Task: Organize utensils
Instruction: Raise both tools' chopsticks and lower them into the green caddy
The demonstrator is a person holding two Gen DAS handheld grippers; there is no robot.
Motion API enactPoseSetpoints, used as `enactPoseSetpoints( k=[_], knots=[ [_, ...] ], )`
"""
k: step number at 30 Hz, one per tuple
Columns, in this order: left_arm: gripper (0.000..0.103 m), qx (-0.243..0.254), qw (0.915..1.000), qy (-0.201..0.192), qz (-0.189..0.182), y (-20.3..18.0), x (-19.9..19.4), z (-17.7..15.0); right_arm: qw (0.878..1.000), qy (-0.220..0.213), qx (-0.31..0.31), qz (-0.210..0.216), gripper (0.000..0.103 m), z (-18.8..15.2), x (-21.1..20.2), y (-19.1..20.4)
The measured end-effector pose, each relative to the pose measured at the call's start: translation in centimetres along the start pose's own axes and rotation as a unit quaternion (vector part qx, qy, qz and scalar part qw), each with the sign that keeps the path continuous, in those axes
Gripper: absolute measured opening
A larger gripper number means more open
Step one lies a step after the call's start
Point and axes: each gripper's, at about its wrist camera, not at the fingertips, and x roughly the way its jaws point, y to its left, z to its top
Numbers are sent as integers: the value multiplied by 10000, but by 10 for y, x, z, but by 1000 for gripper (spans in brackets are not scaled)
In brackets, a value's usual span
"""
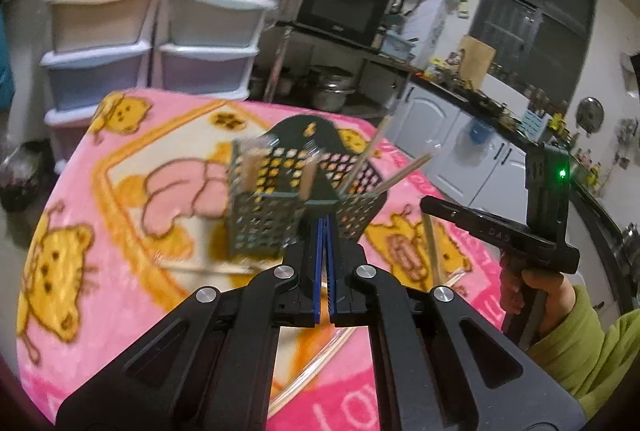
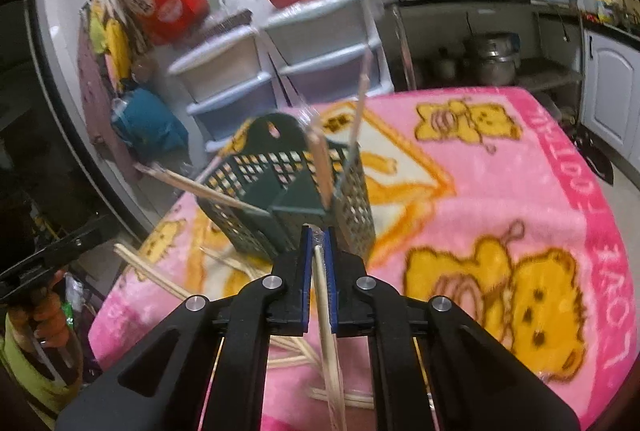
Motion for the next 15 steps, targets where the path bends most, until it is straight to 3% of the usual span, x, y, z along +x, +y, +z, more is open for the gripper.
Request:
enactPoseSetpoints(
  k=[15],
  knots=[
    [0, 555, 9962, -530, -413, -42, -8, 44, 9971, -659, -339, 175, 6, 24, -39, 23]
  ],
)
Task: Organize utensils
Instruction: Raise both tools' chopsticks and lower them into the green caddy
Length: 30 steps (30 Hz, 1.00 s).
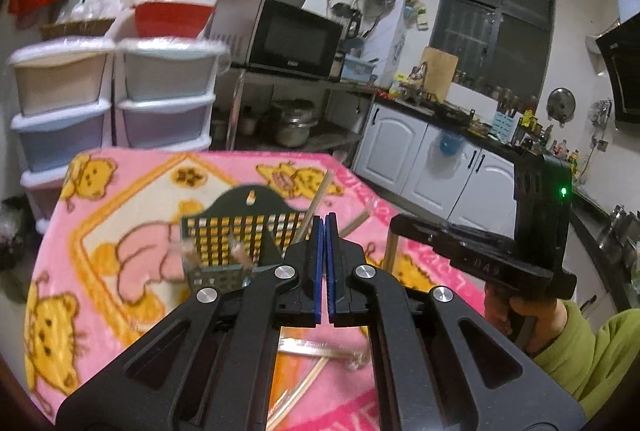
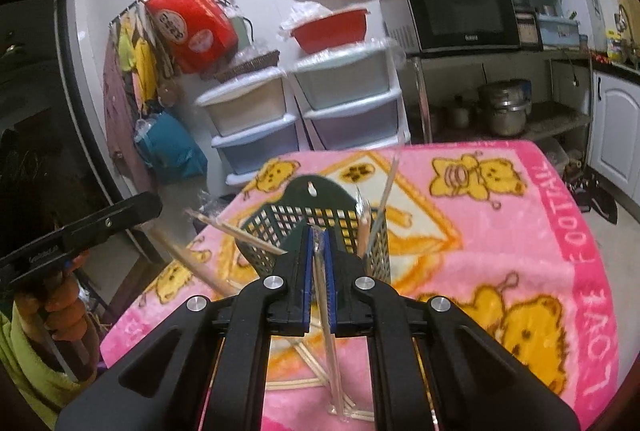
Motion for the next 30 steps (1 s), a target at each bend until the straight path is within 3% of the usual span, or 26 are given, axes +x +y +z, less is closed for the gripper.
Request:
enactPoseSetpoints(
  k=[12, 21, 30],
  knots=[
    [0, 258, 9975, -639, -168, -17, -16, 52, 9980, -572, -246, 90, 6, 31, -19, 17],
    [0, 479, 9933, -1046, -98, -20, -27, 86, 9947, -924, -417, 147, 6, 55, -26, 30],
    [0, 483, 9925, -1122, 48, -10, -20, 102, 9890, -1338, -614, 169, 6, 88, -30, 43]
  ],
)
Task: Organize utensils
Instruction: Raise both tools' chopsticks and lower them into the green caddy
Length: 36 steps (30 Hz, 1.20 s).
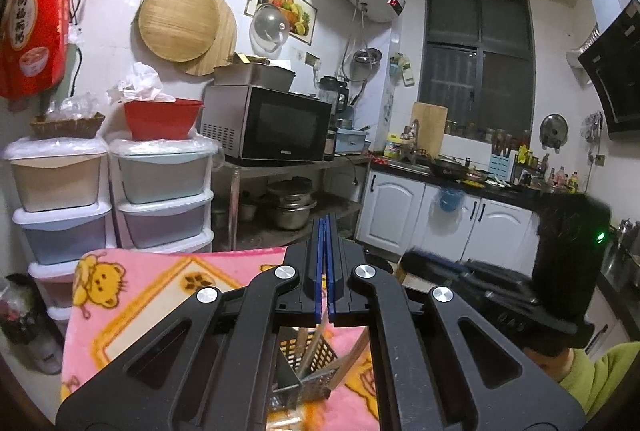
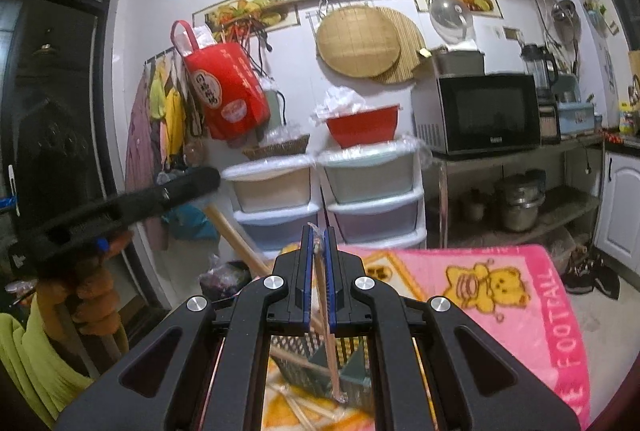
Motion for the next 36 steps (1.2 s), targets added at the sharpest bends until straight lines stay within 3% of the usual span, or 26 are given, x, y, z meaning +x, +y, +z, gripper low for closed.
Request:
enactPoseSetpoints(
  k=[9, 16, 36],
  knots=[
    [0, -60, 9997, -93, 225, 17, 2, 5, 9993, -348, -143, -19, 6, 22, 8, 3],
    [0, -147, 9989, -112, 437, 33, 1, 6, 9994, -331, -29, 57, 6, 25, 25, -1],
    [0, -424, 9971, 332, 532, 65, 19, -26, 10000, -16, -68, -11, 6, -8, 91, 8]
  ],
)
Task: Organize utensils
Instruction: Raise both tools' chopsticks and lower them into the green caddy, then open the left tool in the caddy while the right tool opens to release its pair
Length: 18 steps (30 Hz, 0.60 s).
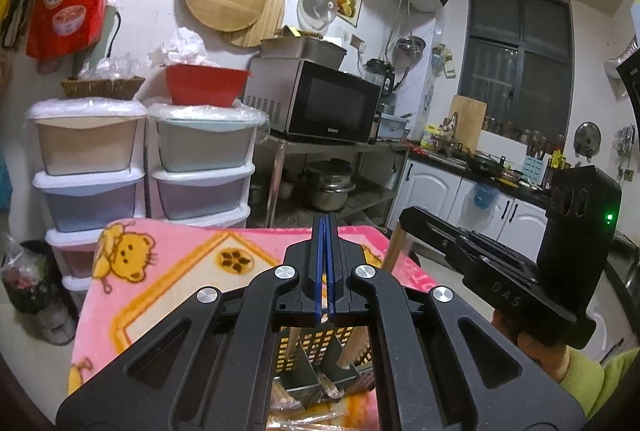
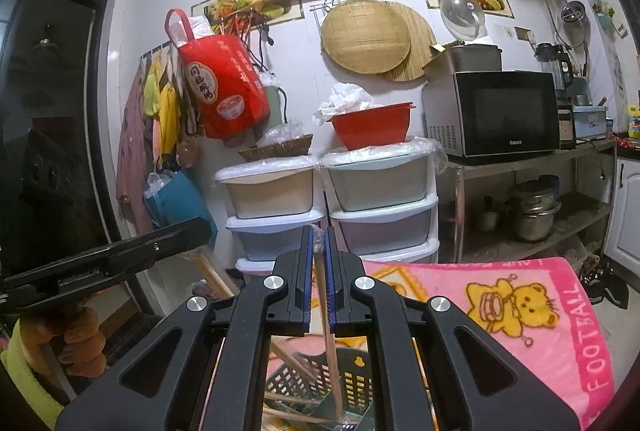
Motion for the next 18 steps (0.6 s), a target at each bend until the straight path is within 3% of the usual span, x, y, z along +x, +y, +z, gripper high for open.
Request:
enactPoseSetpoints(
  k=[18],
  knots=[
    [0, -330, 9983, 480, -14, 19, 28, -36, 9985, 372, -184, -369, 6, -42, 25, -6]
  ],
)
